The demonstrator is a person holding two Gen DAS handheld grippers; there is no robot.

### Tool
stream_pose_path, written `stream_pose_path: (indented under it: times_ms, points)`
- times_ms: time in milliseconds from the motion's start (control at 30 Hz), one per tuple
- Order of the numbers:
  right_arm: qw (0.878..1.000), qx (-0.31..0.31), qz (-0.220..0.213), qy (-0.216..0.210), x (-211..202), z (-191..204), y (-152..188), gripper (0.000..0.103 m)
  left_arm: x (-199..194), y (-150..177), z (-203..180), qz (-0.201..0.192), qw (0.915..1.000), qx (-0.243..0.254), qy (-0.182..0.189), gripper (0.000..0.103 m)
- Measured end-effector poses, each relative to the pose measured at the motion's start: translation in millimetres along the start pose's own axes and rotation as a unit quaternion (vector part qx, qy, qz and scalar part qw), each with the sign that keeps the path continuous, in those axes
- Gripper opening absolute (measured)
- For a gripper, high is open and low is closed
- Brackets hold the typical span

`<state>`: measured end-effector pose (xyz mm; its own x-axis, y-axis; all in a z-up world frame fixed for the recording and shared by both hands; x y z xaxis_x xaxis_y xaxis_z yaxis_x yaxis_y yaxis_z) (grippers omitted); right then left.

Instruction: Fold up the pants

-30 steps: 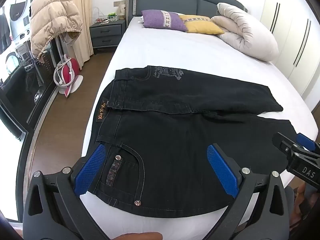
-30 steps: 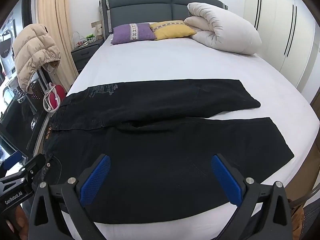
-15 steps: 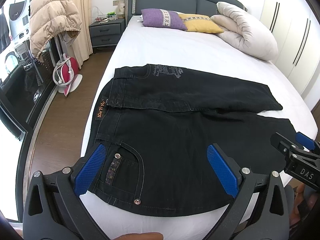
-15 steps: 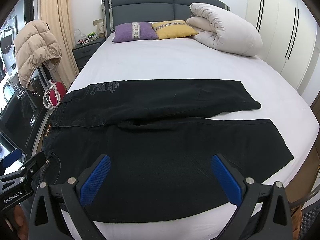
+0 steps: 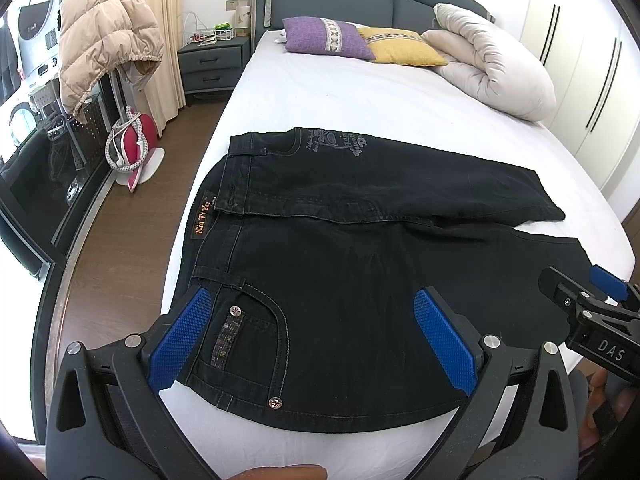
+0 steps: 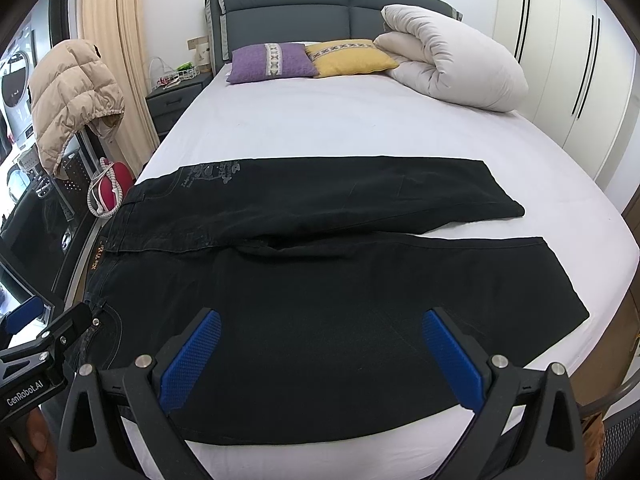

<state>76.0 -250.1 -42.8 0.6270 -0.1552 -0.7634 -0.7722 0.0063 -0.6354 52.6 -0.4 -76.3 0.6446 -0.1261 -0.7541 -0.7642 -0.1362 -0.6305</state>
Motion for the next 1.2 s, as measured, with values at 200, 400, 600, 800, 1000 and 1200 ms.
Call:
stream_pose_path:
  times_ms: [200, 400, 600, 800, 1000, 1200]
  points:
    - [1.000, 0.000, 0.000, 0.000, 0.8, 1.6, 1.0, 0.103, -0.4, 0.9, -0.3, 0.001, 1.0000, -0.001, 0.000, 0.103]
    - [1.000, 0.000, 0.001, 0.000, 0.8, 1.4, 0.8, 0.103, 0.1, 2.2, 0.1, 0.001, 1.0000, -0.001, 0.000, 0.103]
    - [1.000, -0.001, 0.001, -0.001, 1.0, 1.9, 1.2, 0.103, 0.4, 2.3, 0.1, 0.001, 1.0000, -0.001, 0.001, 0.103]
    - [1.000, 0.000, 0.001, 0.000, 1.1, 1.4, 0.9, 0.103, 0.4, 2.1, -0.1, 0.001, 1.0000, -0.001, 0.001, 0.103]
    - [1.000, 0.000, 0.002, -0.001, 1.2, 1.1, 1.0, 0.103, 2.5, 2.6, -0.7, -0.001, 1.0000, 0.003, -0.001, 0.103]
    - [1.000, -0.002, 0.004, -0.001, 1.6, 2.9, 2.6, 0.103, -0.3, 2.1, -4.0, -0.004, 0.9999, 0.009, 0.002, 0.103]
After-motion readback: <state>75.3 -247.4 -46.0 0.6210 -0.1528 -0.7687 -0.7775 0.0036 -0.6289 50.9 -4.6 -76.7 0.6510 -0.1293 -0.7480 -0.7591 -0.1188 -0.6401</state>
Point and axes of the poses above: each gripper's, at about its wrist camera, not at the fingertips, and x roughly the way its jaws point, z to its left, y to its underside, the point moved 9 cm from there along x, roughly the way its jaws point, and after that the axes turned 7 degrees about y, right-handed, at the moved point
